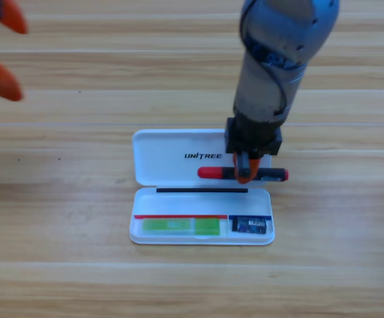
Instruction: Clean up eraser and pencils
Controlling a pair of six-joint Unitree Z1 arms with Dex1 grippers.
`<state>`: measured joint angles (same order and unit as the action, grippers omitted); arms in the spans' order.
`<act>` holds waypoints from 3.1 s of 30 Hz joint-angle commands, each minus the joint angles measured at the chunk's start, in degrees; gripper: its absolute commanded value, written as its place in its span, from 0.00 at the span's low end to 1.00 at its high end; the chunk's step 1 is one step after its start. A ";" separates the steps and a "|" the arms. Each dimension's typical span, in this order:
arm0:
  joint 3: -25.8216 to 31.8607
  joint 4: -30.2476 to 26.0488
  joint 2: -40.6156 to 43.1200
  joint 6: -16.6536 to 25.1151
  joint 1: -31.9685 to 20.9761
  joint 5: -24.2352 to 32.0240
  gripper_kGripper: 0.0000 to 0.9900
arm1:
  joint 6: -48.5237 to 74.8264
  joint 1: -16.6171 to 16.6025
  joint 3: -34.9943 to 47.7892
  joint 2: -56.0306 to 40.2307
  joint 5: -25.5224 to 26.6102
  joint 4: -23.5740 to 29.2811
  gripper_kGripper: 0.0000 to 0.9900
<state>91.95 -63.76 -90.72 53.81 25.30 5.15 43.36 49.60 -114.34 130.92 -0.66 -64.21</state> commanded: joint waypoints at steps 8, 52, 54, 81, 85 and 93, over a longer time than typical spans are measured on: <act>-8.37 0.22 1.42 4.37 -10.97 3.99 1.00 | -2.06 6.04 -3.79 6.36 -1.01 -1.80 0.00; 10.53 7.25 -26.18 4.99 -14.40 15.86 0.51 | -15.77 1.82 36.29 -50.41 23.60 17.36 0.94; 14.83 7.25 -30.75 6.04 -14.49 18.94 0.28 | -16.38 1.47 39.02 -52.44 24.65 19.30 0.94; 22.30 1.18 -50.79 8.33 -10.00 38.54 0.00 | -17.00 1.47 42.71 -54.28 28.61 21.14 0.94; 22.39 -0.05 -50.43 8.50 -8.77 38.71 0.00 | -17.09 1.47 42.79 -54.28 28.61 21.14 0.94; 22.04 -2.16 -48.68 8.59 -6.14 39.06 0.00 | -17.09 1.47 43.06 -54.28 28.69 21.50 0.94</act>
<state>114.25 -64.90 -138.38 61.88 16.56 43.42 26.77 52.67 -73.54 78.23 27.32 -43.93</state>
